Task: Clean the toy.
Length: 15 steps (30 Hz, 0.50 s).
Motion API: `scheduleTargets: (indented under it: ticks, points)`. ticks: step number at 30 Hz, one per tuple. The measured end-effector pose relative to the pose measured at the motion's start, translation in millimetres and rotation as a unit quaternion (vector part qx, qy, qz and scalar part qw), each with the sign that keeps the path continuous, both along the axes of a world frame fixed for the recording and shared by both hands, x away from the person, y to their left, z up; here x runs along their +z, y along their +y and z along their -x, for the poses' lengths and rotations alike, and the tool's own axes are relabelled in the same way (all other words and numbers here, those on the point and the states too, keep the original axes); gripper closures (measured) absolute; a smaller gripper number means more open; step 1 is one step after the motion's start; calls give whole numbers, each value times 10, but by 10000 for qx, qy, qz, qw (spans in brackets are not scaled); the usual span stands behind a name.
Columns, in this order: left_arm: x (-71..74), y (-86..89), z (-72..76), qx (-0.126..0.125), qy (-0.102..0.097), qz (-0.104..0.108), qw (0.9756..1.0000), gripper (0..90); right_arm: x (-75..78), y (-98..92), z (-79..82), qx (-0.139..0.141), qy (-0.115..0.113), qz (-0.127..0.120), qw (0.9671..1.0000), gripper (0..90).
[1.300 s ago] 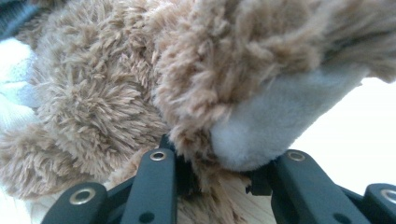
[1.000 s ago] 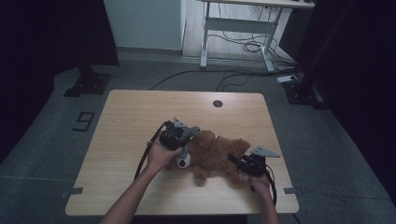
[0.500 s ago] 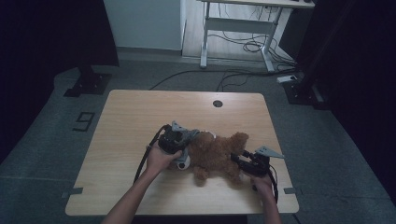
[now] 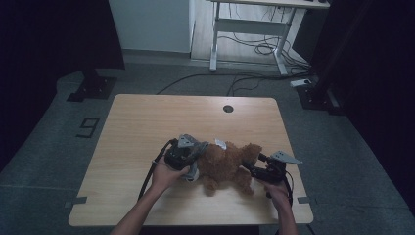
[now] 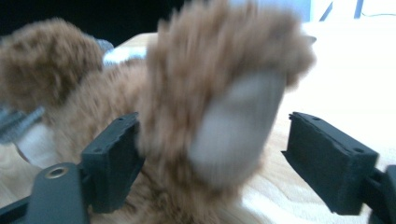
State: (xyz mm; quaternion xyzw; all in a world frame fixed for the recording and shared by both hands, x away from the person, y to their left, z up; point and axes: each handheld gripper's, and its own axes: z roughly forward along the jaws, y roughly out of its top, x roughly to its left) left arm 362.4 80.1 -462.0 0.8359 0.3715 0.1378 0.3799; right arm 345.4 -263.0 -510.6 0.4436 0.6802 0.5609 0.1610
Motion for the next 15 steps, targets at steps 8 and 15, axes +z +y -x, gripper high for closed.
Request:
scheduleTargets:
  ticks: [8,15]
  points:
    - [-35,43,191,-70,-36,90,9999,787,341,24,33,30,-284,125,9995,140]
    - [-65,74,268,-103,-40,224,9997,787,583,51,-88,198,-232,293,9991,138]
